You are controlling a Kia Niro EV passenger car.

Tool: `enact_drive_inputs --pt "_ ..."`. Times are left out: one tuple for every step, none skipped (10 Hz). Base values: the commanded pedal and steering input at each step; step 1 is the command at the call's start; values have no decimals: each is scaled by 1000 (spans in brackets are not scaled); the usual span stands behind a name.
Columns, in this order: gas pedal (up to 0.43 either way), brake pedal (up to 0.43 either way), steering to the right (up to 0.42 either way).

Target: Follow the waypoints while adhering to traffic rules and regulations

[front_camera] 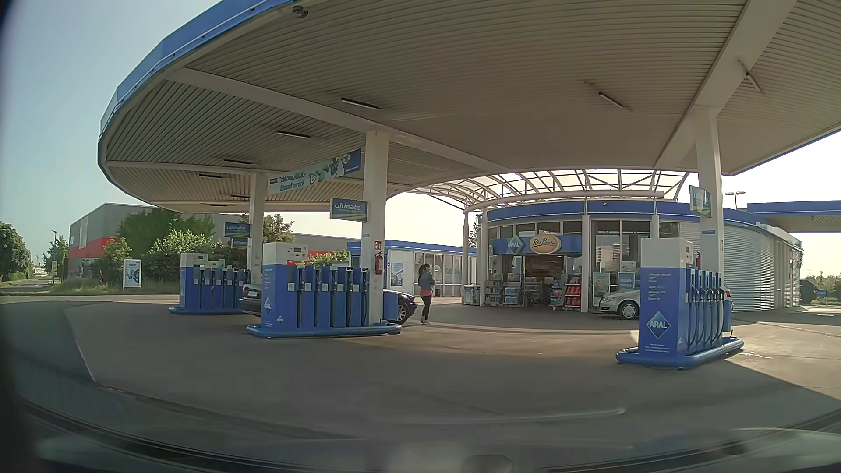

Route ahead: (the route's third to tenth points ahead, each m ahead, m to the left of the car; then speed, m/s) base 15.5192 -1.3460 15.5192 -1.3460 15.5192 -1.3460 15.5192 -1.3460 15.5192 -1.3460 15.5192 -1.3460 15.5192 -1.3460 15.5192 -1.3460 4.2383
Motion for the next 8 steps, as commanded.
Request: enact_drive_inputs --pt "0 30 7" --pt "0 30 8" --pt "0 30 8" --pt "0 30 10" --pt "0 30 16" --pt "0 30 28" --pt "0 30 41" --pt "0 30 47"
